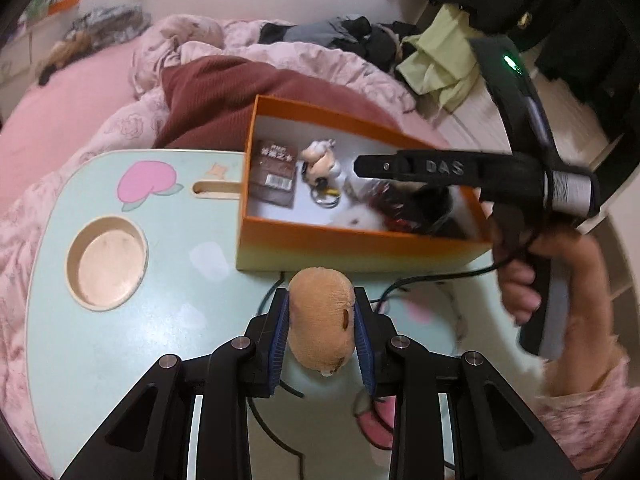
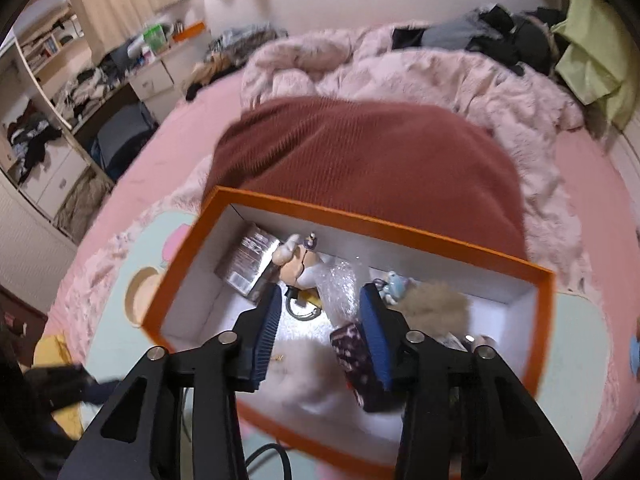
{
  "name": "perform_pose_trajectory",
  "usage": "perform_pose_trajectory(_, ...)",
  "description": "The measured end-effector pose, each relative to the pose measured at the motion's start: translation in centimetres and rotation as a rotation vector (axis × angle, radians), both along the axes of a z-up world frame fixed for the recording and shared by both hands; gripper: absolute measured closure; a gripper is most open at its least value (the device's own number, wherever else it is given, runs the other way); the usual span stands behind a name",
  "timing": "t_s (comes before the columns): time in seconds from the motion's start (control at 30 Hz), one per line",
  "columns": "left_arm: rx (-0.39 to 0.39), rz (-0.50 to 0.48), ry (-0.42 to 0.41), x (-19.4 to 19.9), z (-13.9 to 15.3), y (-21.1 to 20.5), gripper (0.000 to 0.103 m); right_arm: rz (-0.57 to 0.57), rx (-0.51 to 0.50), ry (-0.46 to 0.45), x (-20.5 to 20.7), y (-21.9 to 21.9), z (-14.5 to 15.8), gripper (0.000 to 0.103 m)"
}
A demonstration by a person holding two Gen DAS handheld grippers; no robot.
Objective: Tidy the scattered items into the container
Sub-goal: 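Lift the plush ball out with the left gripper while the right lifts the bag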
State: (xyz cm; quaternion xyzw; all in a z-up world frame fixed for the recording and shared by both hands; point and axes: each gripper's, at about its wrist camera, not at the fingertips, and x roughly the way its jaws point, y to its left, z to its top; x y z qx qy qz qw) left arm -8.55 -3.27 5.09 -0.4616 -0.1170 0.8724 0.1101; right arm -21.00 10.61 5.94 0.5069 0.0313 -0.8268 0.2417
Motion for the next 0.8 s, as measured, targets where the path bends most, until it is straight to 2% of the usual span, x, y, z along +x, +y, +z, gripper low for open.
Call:
perform_pose_trajectory(0.1,-0.032,-0.009,0.014,-0.3,-0.7,0.6,0.072,-0.003,0.028,-0.039,-0.7,0.3,-1.3,0.075)
perform_pose_trajectory(0.23,0.006,-0.018,0.016,-0.3,-1.3,0.3,0.064,0.006,0.006,-0.015,-0.5,0.7,-1.4,0.077)
perform_pose_trajectory(0.37,0.013,-0.005,0.034,0.1,-1.2,0.2,0.048,0.0,-0.144,0.065,1.1,2.0,1.0,0.077)
perform_pose_trajectory(0.43,0.015,0.011,0.048,0.2,-0.9,-0.1,0.044,-0.005,-0.217,0.114,2.5,3.0,2.7,0.077)
perform_pose_trajectory(0.53,0.023,0.056,0.055,0.3,-0.3,-0.8,0.03,0.016,-0.316,0.153,5.1,4.8,5.1,0.077)
perform_pose_trajectory(0.67,0.049,0.082,0.067,0.4,0.2,-2.0,0.028,0.034,-0.343,0.158,9.0,6.7,6.3,0.077)
perform_pose_trajectory(0.8,0.047,0.103,0.066,0.3,0.6,-2.8,0.028,0.027,-0.302,0.075,11.5,7.3,3.6,0.076)
